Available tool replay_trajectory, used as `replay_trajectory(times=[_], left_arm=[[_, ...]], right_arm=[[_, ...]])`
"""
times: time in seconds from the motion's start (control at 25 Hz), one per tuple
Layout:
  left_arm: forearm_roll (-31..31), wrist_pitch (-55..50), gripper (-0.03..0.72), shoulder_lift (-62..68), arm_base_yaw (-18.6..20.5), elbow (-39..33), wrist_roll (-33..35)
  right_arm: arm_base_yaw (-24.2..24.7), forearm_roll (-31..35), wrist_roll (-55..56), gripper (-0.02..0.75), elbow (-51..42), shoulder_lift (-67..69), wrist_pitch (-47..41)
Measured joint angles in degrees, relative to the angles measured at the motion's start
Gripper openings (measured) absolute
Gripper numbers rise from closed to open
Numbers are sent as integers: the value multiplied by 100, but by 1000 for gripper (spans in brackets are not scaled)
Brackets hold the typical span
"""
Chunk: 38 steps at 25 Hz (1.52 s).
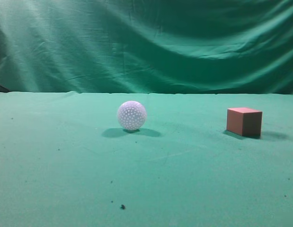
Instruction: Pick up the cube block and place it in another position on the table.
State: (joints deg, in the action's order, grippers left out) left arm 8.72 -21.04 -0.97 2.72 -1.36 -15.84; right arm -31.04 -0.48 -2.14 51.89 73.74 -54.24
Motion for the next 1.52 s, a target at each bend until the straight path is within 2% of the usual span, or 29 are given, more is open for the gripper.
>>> replay_trajectory(times=[0.08,0.16,0.24,0.4,0.44,0.48,0.64,0.68,0.72,0.88,1.0,1.2,1.52], left_arm=[[0,0,262,0,0,0,0],[0,0,262,0,0,0,0],[0,0,262,0,0,0,0],[0,0,262,0,0,0,0],[0,0,262,0,0,0,0],[0,0,262,0,0,0,0],[0,0,262,0,0,0,0],[0,0,262,0,0,0,0],[0,0,262,0,0,0,0],[0,0,262,0,0,0,0],[0,0,262,0,0,0,0],[0,0,262,0,0,0,0],[0,0,262,0,0,0,0]], right_arm=[[0,0,177,438,67,331,201],[0,0,466,566,79,685,484],[0,-52,689,626,104,1014,733],[0,-255,879,612,104,1646,1139],[0,-294,926,540,104,1780,1254],[0,-318,969,511,104,1881,1360],[105,-321,1161,524,104,2243,1857],[162,-321,1249,466,118,2311,1929],[216,-321,1341,464,129,2371,1955],[425,-321,1563,216,198,2437,1962],[511,-349,1566,219,425,2451,1738],[531,-713,1566,219,1337,2500,1469],[541,-916,1376,219,3539,3802,371]])
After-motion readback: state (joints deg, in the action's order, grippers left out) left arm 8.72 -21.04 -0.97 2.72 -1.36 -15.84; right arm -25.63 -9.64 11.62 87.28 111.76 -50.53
